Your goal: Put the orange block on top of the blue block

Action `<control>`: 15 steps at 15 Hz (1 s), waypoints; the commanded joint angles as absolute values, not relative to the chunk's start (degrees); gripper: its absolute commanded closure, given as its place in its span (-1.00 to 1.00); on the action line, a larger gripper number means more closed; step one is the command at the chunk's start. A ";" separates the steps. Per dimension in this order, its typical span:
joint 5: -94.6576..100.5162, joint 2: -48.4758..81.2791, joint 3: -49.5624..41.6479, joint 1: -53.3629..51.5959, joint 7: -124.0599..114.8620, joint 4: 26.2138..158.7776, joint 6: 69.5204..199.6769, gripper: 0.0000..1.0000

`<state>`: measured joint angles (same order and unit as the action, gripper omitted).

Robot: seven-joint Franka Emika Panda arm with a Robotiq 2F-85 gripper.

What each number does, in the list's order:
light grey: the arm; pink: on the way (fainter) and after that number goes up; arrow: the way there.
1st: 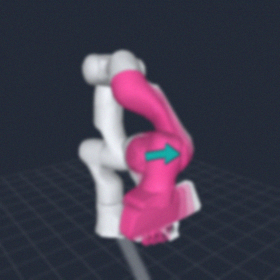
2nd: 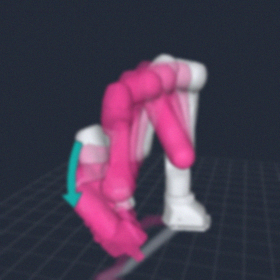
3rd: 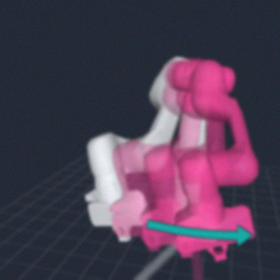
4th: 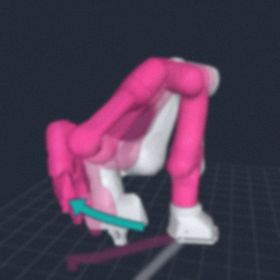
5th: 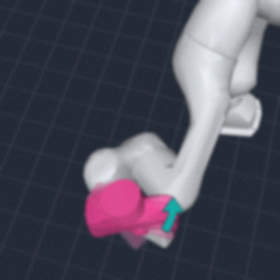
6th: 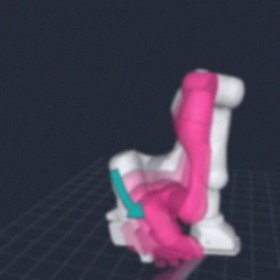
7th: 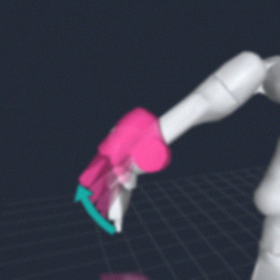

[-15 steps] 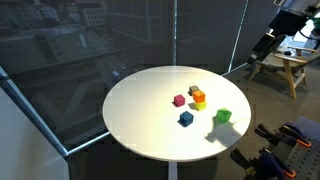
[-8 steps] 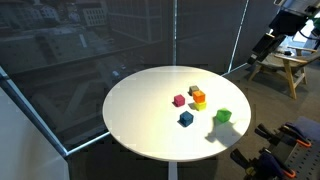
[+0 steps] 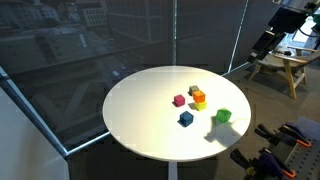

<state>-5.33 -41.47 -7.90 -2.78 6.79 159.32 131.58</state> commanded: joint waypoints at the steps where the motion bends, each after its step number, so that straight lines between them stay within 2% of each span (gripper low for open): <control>1: -6.14 -39.72 -7.15 -2.12 6.45 155.71 127.36 -1.00; 15: -6.17 -28.57 -5.90 -2.08 6.10 143.18 120.03 -1.00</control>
